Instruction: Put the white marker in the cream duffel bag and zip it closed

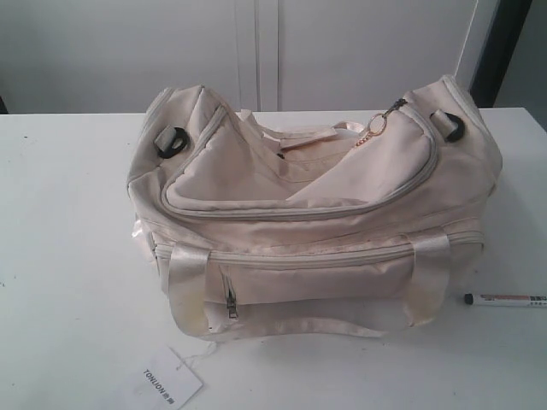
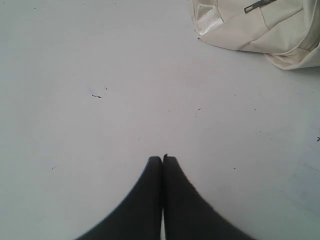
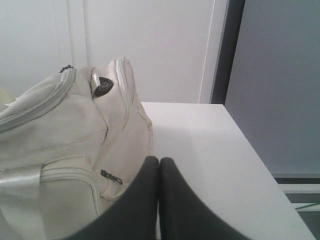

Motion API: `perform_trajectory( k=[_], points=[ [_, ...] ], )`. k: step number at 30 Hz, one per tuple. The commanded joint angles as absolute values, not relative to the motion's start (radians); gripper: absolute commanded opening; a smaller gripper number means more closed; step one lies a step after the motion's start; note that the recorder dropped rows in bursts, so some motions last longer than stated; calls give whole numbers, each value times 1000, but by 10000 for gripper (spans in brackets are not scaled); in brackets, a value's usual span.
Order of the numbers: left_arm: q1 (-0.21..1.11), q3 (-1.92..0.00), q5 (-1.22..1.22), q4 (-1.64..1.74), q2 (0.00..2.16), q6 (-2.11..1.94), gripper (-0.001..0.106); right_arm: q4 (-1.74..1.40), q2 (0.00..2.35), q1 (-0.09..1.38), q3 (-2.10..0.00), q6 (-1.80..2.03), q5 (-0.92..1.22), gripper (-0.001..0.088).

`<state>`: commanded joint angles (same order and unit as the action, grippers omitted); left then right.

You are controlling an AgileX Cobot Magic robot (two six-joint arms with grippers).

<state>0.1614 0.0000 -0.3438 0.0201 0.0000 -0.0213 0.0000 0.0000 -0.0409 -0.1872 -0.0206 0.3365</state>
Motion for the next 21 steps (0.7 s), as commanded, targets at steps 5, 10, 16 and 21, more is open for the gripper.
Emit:
perform_trajectory(
  k=[5, 10, 16, 21],
  points=[
    [161, 0, -344, 20, 0, -21, 0, 0, 0, -41, -187, -21, 337, 0],
    [161, 0, -344, 20, 0, -21, 0, 0, 0, -41, -187, -21, 334, 0],
    [161, 0, -344, 20, 0, -21, 0, 0, 0, -41, -187, -21, 297, 0],
    [161, 0, -344, 20, 0, -21, 0, 0, 0, -41, -187, -21, 206, 0]
  ],
)
